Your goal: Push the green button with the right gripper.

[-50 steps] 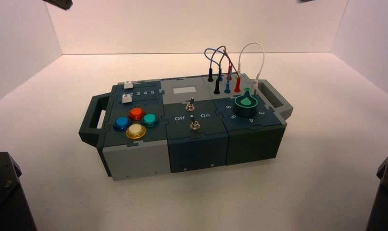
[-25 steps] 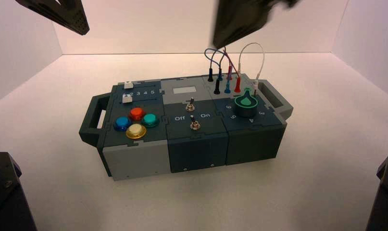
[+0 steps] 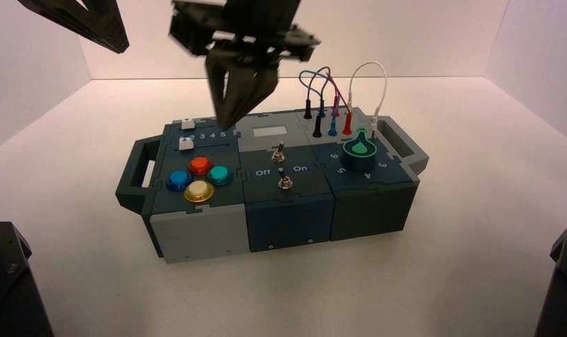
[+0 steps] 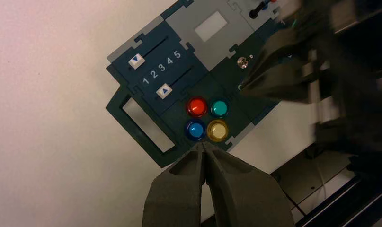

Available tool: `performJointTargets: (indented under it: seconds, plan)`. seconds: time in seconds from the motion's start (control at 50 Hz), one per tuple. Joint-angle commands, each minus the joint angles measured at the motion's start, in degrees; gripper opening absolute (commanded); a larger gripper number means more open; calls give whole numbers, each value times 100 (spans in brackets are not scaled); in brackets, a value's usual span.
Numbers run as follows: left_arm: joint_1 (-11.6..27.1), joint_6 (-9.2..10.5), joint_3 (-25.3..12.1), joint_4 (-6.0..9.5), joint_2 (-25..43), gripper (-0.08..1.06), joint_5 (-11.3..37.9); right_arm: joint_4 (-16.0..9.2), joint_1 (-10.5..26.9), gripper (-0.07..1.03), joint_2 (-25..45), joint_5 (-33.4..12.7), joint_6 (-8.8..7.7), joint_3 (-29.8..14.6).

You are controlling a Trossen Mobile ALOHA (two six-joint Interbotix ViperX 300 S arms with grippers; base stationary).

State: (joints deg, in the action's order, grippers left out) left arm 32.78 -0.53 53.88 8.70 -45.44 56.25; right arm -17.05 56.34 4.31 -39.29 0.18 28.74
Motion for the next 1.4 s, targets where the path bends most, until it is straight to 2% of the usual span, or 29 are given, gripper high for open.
performJointTargets:
  seconds: [0.02, 0.92, 1.4]
  plan:
    - [18, -26, -88, -18, 9, -3, -18, -132, 44, -3, 105, -44, -9, -246]
    - [18, -35, -97, -53, -18, -3, -18, -272, 44, -3, 940, -9, -35, -343]
    - [18, -88, -97, -62, -35, -3, 9, -255, 26, -3, 149, 0, 79, -255]
